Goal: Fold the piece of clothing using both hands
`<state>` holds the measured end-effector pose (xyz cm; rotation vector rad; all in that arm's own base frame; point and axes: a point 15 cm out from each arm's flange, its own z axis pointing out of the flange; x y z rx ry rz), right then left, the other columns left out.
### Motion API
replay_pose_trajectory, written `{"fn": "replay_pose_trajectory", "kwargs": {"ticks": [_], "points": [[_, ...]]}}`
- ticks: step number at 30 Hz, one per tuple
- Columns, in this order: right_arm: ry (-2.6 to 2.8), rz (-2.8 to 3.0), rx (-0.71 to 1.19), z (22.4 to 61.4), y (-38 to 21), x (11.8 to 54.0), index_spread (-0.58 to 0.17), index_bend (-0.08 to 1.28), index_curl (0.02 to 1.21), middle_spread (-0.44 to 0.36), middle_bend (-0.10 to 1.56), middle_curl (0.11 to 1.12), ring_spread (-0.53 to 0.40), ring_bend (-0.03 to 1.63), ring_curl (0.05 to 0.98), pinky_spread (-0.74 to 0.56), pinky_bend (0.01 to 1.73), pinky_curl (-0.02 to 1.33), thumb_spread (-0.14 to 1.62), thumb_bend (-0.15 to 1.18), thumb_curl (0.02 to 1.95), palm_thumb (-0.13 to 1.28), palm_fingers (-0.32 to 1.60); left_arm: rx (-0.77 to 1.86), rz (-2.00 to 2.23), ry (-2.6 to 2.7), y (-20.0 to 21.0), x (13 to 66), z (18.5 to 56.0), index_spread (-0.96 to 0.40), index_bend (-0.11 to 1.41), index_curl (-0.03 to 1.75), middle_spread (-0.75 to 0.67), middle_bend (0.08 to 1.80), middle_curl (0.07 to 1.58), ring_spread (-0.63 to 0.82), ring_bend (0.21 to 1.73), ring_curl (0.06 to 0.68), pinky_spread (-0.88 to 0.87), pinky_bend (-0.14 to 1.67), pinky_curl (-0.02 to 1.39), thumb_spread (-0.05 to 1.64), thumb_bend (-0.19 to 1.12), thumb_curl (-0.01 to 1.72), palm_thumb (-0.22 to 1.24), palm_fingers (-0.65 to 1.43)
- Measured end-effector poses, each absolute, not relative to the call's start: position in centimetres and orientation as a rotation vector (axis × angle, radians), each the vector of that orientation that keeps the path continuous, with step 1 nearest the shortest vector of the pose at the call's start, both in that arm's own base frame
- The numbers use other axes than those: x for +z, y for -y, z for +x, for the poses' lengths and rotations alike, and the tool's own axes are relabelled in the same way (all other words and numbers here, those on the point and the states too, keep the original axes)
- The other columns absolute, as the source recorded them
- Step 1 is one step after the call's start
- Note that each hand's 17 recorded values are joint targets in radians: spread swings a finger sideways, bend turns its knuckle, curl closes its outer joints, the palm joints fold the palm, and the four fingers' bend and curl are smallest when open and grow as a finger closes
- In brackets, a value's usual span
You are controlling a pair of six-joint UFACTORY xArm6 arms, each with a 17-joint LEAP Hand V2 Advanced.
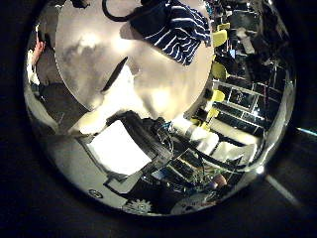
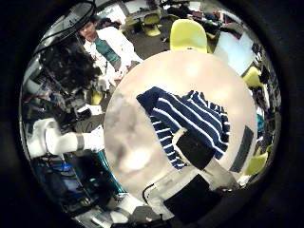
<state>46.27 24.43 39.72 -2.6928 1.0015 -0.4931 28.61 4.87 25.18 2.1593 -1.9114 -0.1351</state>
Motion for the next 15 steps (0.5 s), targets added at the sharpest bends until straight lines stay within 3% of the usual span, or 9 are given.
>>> {"fn": "replay_pose_trajectory", "kwargs": {"ticks": [5,15], "points": [[-1.186,-2.766,-0.334,42.9,-18.8,38.6,-0.428,0.2,0.46,-0.164,0.37,0.45,-0.098,0.77,0.342,0.26,0.71,0.56,1.2,-0.02,0.47,0.71,0.1,-0.174,2.147,1.911,-2.8,26.0,27.8,-0.23,0.25,0.63,-0.25,0.38,0.8,-0.34,1.0,0.461,-0.55,0.75,0.73,1.19,-0.02,0.34,0.49,0.41],[-1.615,-2.872,0.048,37.6,-7.8,34.1,-0.399,0.18,0.41,-0.137,0.3,0.4,0.037,0.66,0.288,0.37,0.55,0.45,1.23,-0.02,0.42,0.68,0.11,-0.218,2.121,1.918,-1.9,28.7,25.6,-0.17,0.18,0.6,-0.17,0.29,0.75,-0.28,0.94,0.439,-0.53,0.78,0.75,1.18,-0.02,0.34,0.47,0.36]]}}
